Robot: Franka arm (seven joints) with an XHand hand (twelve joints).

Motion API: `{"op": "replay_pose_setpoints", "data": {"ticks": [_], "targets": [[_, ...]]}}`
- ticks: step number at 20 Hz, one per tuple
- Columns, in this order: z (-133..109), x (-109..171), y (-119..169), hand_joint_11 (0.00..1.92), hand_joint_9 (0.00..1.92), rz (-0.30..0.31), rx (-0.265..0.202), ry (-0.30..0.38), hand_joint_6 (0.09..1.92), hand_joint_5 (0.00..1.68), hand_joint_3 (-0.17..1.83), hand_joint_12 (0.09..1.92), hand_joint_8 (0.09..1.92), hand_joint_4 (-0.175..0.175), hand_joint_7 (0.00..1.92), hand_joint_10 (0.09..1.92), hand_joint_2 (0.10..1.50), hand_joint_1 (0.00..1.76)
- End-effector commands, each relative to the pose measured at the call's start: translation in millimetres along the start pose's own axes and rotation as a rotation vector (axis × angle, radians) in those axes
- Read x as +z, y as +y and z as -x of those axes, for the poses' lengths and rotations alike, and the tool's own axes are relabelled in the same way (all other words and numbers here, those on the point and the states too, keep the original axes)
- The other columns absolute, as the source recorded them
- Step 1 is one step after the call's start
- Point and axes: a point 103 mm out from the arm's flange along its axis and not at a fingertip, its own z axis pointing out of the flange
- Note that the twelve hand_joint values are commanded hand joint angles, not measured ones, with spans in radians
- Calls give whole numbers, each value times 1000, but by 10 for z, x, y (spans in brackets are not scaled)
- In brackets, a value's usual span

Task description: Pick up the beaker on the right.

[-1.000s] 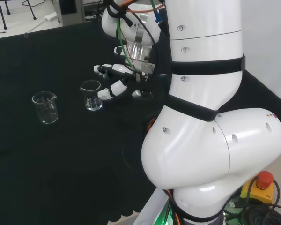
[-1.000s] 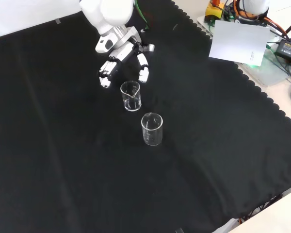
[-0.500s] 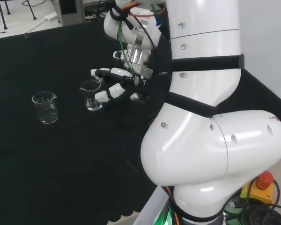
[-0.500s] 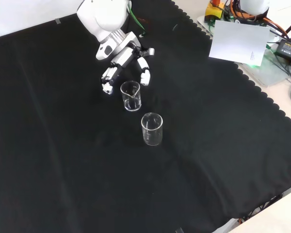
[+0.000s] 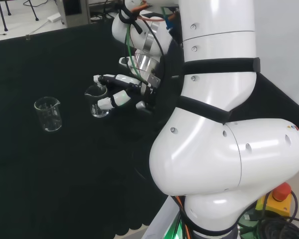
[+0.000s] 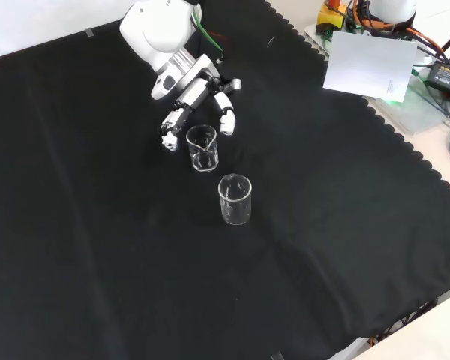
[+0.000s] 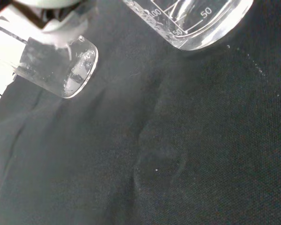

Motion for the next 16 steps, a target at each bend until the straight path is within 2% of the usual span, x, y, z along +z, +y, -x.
{"op": "replay_pose_setpoints", "data": {"ticks": [1, 8, 13, 16], "targets": [[16, 32, 36, 0, 229, 15, 5, 40, 87, 152, 619, 995, 542, -31, 156, 606, 491, 825], [-1, 41, 87, 0, 267, 43, -10, 101, 87, 182, 613, 1043, 536, -27, 190, 606, 499, 844], [2, 77, 103, 0, 280, 36, -15, 109, 87, 199, 611, 1052, 538, -26, 205, 606, 502, 852], [-27, 83, 119, 0, 282, 32, -26, 91, 87, 202, 611, 1055, 537, -26, 208, 605, 503, 856]]}}
